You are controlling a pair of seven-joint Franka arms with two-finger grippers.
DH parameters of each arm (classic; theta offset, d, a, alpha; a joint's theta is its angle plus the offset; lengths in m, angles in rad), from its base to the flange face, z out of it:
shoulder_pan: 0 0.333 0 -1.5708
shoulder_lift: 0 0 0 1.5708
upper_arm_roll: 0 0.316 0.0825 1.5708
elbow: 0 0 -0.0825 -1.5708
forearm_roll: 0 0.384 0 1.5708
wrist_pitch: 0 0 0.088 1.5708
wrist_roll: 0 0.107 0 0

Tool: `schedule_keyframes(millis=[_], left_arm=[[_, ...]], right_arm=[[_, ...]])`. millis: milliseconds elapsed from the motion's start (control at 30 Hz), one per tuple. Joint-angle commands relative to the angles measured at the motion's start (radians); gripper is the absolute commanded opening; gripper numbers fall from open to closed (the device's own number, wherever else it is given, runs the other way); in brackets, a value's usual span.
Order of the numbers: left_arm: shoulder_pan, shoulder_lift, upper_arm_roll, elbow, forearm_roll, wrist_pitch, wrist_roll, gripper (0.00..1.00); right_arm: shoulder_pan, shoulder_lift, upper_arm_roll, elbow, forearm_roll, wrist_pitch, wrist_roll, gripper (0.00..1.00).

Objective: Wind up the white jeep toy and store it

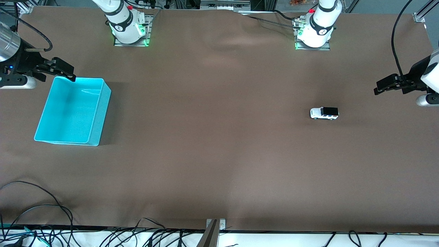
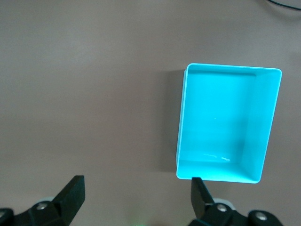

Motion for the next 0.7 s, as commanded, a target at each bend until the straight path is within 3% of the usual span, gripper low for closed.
schedule_keyframes(millis=[0, 267, 667], left_arm=[[-0.004, -0.006, 0.003, -0.014, 0.017, 0.017, 0.02, 1.0], [-0.012, -0.006, -0.014, -0.015, 0.081, 0.035, 0.019, 1.0], [-0.012, -0.006, -0.015, -0.015, 0.081, 0.034, 0.019, 1.0]], right_arm=[[-0.005, 0.003, 0.002, 0.014, -0.007, -0.004, 0.007, 1.0], [-0.005, 0.006, 0.001, 0.014, -0.008, -0.004, 0.006, 1.0], [-0.005, 0.004, 0.001, 0.014, -0.004, -0.004, 0.006, 1.0]])
